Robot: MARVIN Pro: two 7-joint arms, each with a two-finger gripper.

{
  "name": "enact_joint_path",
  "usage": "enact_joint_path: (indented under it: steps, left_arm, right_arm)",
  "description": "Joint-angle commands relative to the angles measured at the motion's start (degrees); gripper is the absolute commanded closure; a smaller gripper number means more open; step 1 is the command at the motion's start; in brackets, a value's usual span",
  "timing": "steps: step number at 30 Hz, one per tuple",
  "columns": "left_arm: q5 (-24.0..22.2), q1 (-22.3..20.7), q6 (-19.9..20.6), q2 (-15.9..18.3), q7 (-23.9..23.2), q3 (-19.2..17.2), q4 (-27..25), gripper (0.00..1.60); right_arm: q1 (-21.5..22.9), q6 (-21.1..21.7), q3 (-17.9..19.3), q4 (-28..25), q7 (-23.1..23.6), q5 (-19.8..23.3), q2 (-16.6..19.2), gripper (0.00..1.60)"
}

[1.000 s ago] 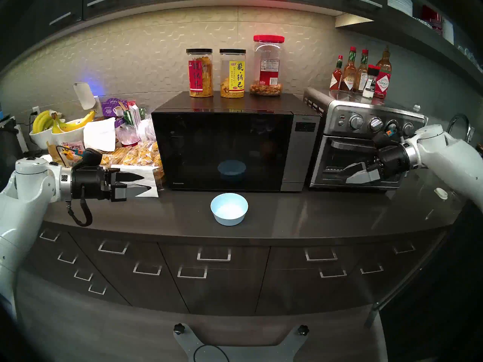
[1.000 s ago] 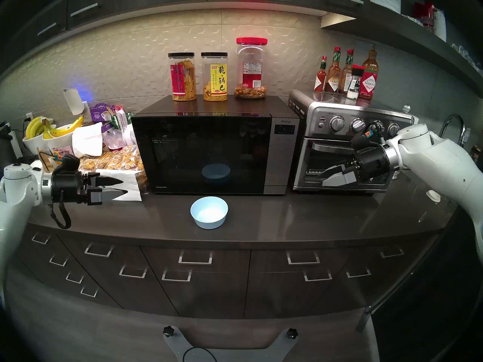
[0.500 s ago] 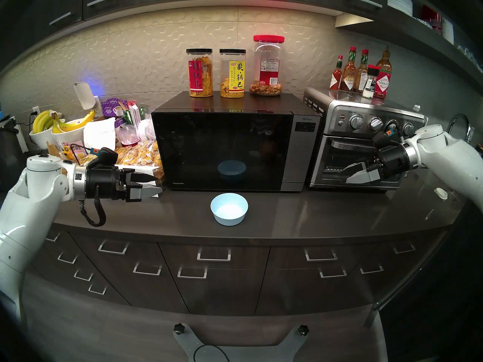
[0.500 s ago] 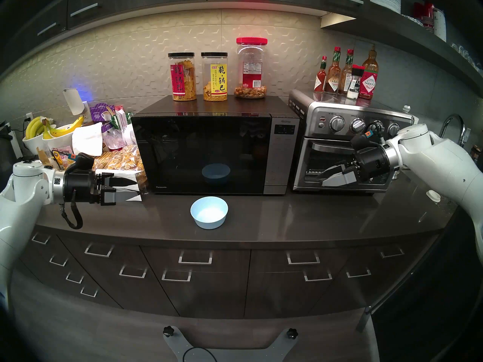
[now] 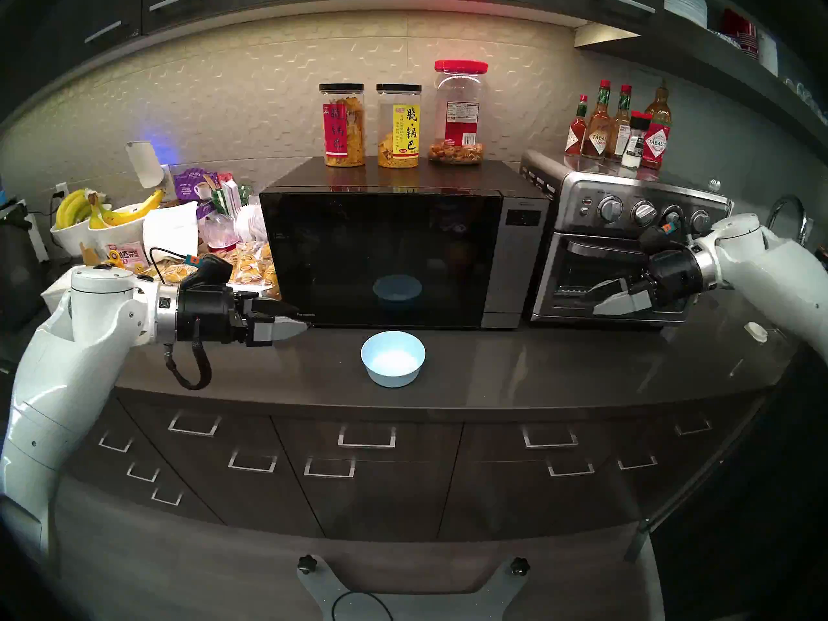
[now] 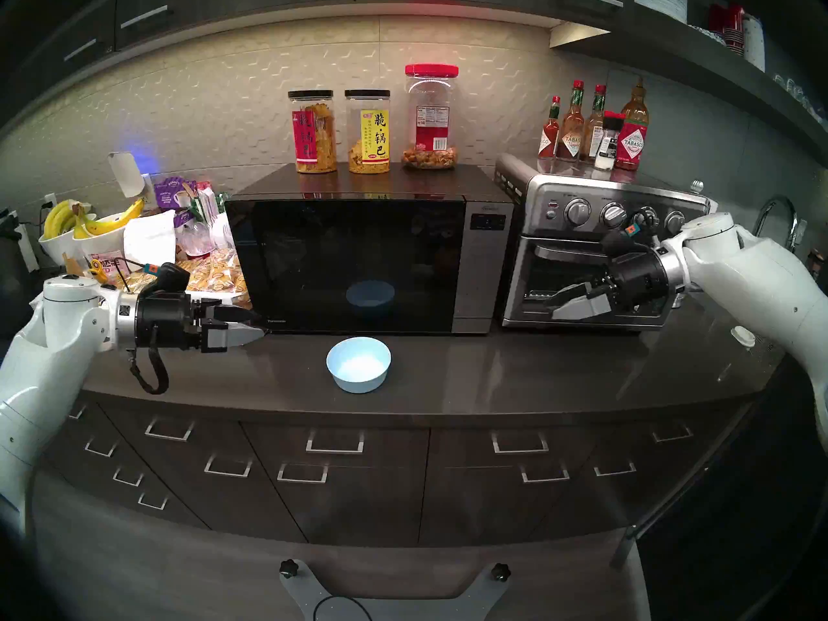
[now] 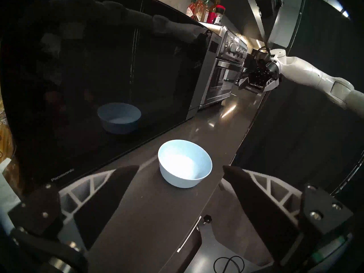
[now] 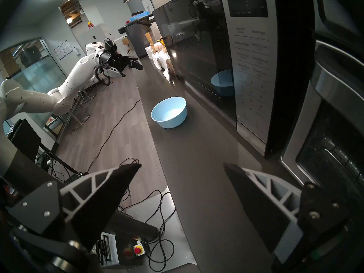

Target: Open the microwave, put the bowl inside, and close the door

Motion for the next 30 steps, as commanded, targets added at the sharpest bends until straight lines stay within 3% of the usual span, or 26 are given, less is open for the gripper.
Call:
enact_joint_path:
  steps: [1, 16, 30]
  left_arm:
    - [0.3, -5.3, 1.3, -1.2, 1.5, 2.5, -0.2, 0.0]
    - [2.1, -12.8, 8.0, -4.7, 7.2, 10.9, 1.0, 0.0]
    - [3.8, -17.0, 10.9, -7.3, 9.2, 15.8, 3.2, 0.0]
  right_arm:
    - [1.0, 0.1, 0.8, 0.0, 0.0, 0.4, 0.0, 0.0]
    - [1.0, 0.1, 0.8, 0.0, 0.0, 0.4, 0.0, 0.0]
    - [1.0, 0.1, 0.9, 0.0, -0.1, 0.4, 0.0, 0.0]
